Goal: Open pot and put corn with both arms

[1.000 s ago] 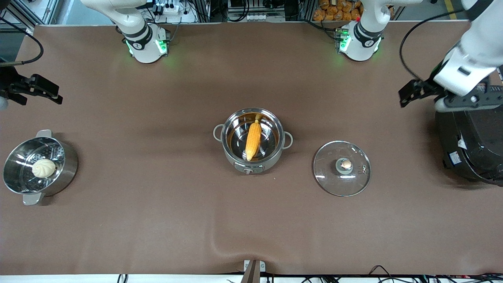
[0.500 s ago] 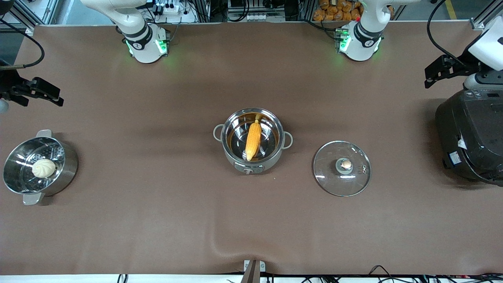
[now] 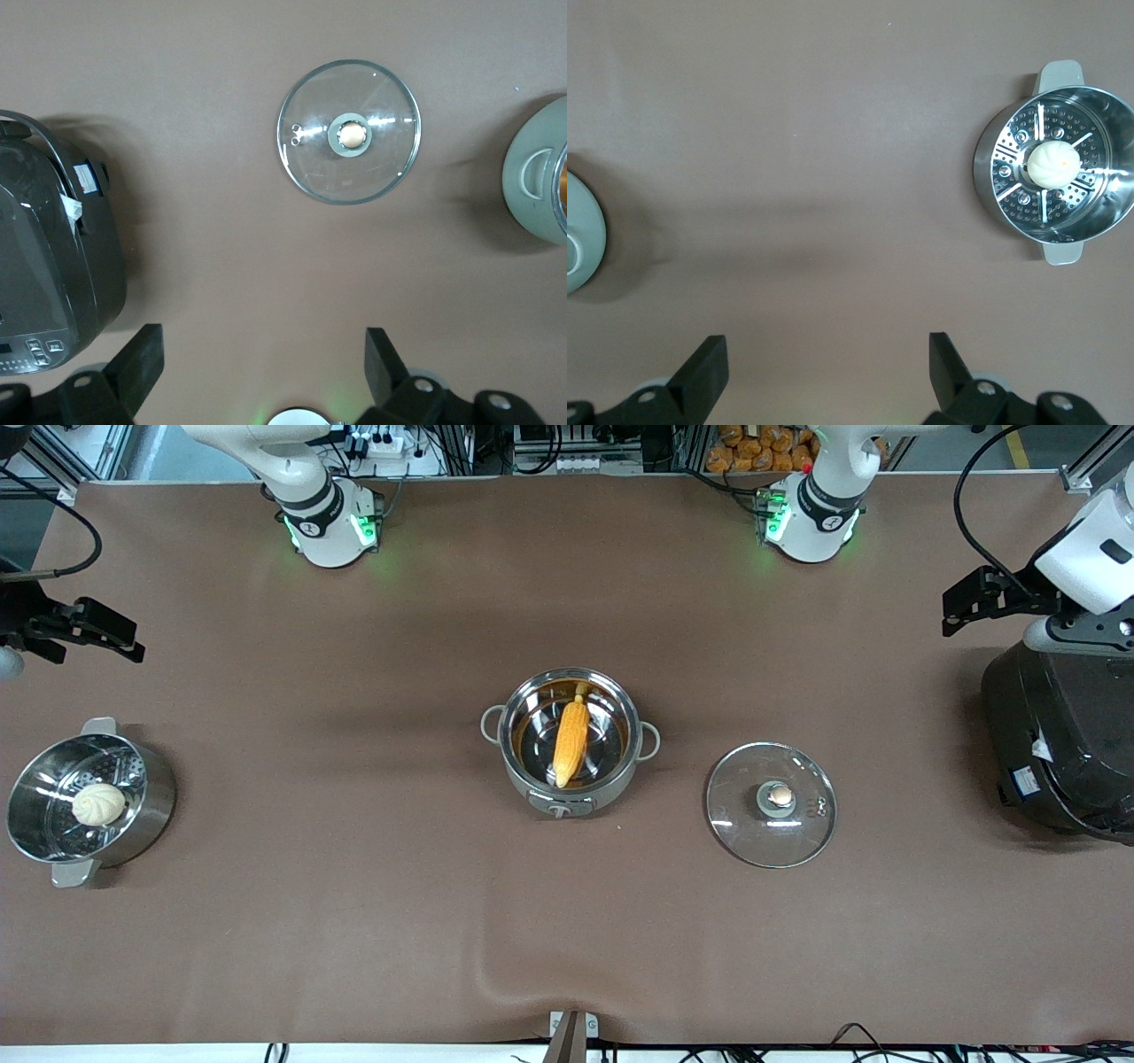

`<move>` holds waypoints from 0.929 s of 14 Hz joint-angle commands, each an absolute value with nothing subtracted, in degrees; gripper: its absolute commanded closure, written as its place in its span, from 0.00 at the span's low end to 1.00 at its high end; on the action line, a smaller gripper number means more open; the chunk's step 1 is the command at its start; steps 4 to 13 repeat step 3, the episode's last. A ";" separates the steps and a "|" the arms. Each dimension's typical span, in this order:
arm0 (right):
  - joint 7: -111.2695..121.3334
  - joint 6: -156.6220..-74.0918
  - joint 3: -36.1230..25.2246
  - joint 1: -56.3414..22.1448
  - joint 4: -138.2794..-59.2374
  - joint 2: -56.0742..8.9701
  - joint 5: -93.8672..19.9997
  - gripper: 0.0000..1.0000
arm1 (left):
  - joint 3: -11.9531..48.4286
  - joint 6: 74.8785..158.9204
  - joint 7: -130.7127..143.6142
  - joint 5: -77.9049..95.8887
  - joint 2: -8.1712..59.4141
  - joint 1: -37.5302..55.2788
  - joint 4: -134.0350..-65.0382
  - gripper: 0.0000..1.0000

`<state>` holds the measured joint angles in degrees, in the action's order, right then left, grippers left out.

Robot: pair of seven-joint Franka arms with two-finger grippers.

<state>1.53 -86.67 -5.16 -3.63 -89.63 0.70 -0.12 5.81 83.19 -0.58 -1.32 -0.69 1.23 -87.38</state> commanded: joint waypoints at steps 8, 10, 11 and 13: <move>2.20 -86.75 -4.39 -2.46 -90.79 1.85 0.18 0.00 | 6.68 81.74 -2.02 -0.18 -0.18 0.97 -85.78 0.00; 2.20 -86.75 -4.39 -2.46 -90.79 1.85 0.18 0.00 | 6.68 81.74 -2.02 -0.18 -0.18 0.97 -85.78 0.00; 2.20 -86.75 -4.39 -2.46 -90.79 1.85 0.18 0.00 | 6.68 81.74 -2.02 -0.18 -0.18 0.97 -85.78 0.00; 2.20 -86.75 -4.39 -2.46 -90.79 1.85 0.18 0.00 | 6.68 81.74 -2.02 -0.18 -0.18 0.97 -85.78 0.00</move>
